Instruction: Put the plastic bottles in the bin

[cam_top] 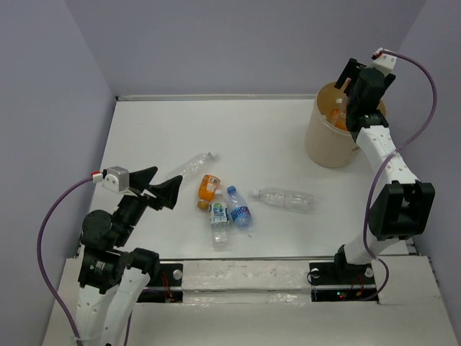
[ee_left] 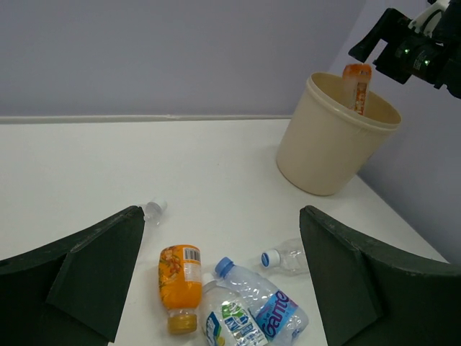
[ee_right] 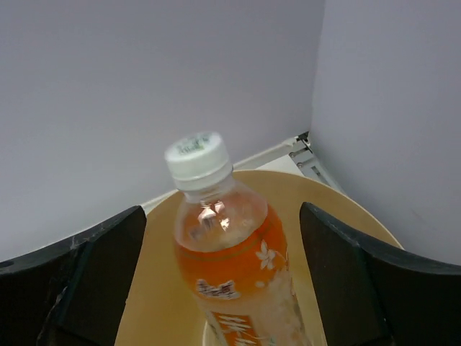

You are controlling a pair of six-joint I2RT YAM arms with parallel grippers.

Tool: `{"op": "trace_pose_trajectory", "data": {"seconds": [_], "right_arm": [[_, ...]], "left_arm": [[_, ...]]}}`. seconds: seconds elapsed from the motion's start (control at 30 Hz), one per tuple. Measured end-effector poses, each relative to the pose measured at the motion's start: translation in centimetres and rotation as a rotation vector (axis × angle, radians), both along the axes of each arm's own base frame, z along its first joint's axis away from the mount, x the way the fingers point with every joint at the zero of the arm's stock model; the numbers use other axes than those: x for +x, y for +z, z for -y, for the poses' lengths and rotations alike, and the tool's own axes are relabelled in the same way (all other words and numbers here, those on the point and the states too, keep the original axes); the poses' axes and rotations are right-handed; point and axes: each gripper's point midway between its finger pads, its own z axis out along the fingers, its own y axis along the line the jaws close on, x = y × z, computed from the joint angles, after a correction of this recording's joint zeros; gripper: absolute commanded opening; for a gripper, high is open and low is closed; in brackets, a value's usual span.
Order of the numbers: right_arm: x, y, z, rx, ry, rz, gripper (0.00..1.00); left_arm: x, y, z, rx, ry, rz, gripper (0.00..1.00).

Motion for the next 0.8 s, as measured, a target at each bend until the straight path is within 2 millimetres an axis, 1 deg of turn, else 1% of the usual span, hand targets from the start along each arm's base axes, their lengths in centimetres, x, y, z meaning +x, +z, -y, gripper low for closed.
{"op": "trace_pose_trajectory", "data": {"seconds": [0.07, 0.1, 0.13, 0.2, 0.27, 0.3, 0.33, 0.37, 0.4, 0.43, 0.47, 0.5, 0.53, 0.57, 0.6, 0.63, 0.67, 0.7, 0.8], "right_arm": [[-0.2, -0.2, 0.1, 0.017, 0.001, 0.003, 0.94], [-0.6, 0.2, 0.1, 0.026, 0.009, 0.013, 0.92], [-0.9, 0.7, -0.3, 0.04, 0.025, 0.026, 0.89], [-2.1, 2.6, -1.3, 0.075, 0.083, 0.07, 0.83], [-3.8, 5.0, -3.3, 0.105, 0.178, 0.122, 0.82], [-4.6, 5.8, -4.5, 0.111, 0.232, 0.136, 0.82], [-5.8, 7.1, -6.6, 0.112, 0.325, 0.158, 0.82], [-6.5, 7.7, -8.2, 0.107, 0.383, 0.161, 0.82], [-7.7, 8.2, -11.1, 0.092, 0.489, 0.153, 0.82], [-8.8, 8.0, -14.5, 0.074, 0.603, 0.127, 0.82], [-10.0, 7.2, -17.9, 0.052, 0.708, 0.086, 0.82], [-11.2, 5.7, -21.1, 0.033, 0.808, 0.03, 0.83], [-12.1, 3.9, -23.8, 0.011, 0.886, -0.029, 0.83], [-13.0, 1.9, -25.7, -0.002, 0.946, -0.089, 0.82], [-14.3, -1.7, -27.7, -0.022, 1.017, -0.202, 0.82], [-15.3, -5.2, -28.7, -0.028, 1.055, -0.305, 0.82], [-15.7, -6.8, -29.0, -0.028, 1.067, -0.352, 0.82], [-17.0, -11.3, -28.8, -0.023, 1.075, -0.499, 0.84], [-19.2, -17.6, -27.6, -0.01, 1.049, -0.73, 0.86]], "left_arm": [[0.0, 0.0, 0.0, 0.0, -0.001, 0.0, 0.99], [0.0, 0.0, 0.0, 0.0, -0.001, 0.0, 0.99], [0.0, 0.0, 0.0, 0.0, -0.001, 0.0, 0.99], [0.0, 0.0, 0.0, 0.0, -0.001, 0.0, 0.99], [0.0, 0.0, 0.0, 0.0, 0.0, 0.0, 0.99], [0.0, 0.0, 0.0, 0.0, -0.001, 0.0, 0.99], [0.0, 0.0, 0.0, 0.0, 0.0, 0.0, 0.99], [0.0, 0.0, 0.0, 0.0, 0.0, -0.001, 0.99], [0.0, 0.0, 0.0, 0.0, -0.001, -0.001, 0.99], [0.0, 0.0, 0.0, 0.0, -0.001, -0.002, 0.99], [0.0, 0.0, 0.0, 0.0, -0.001, -0.003, 0.99], [0.1, -0.1, 0.0, 0.001, -0.001, -0.004, 0.99], [0.1, -0.1, 0.1, 0.001, -0.001, -0.006, 0.99], [0.2, -0.2, 0.1, 0.002, -0.001, -0.008, 0.99], [0.2, -0.2, 0.1, 0.003, -0.001, -0.01, 0.99], [0.2, -0.2, 0.1, 0.003, -0.001, -0.011, 0.99], [0.3, -0.3, 0.1, 0.003, 0.0, -0.013, 0.99], [0.3, -0.3, 0.1, 0.004, 0.0, -0.014, 0.99], [0.3, -0.3, 0.1, 0.004, 0.001, -0.016, 0.99]]}}
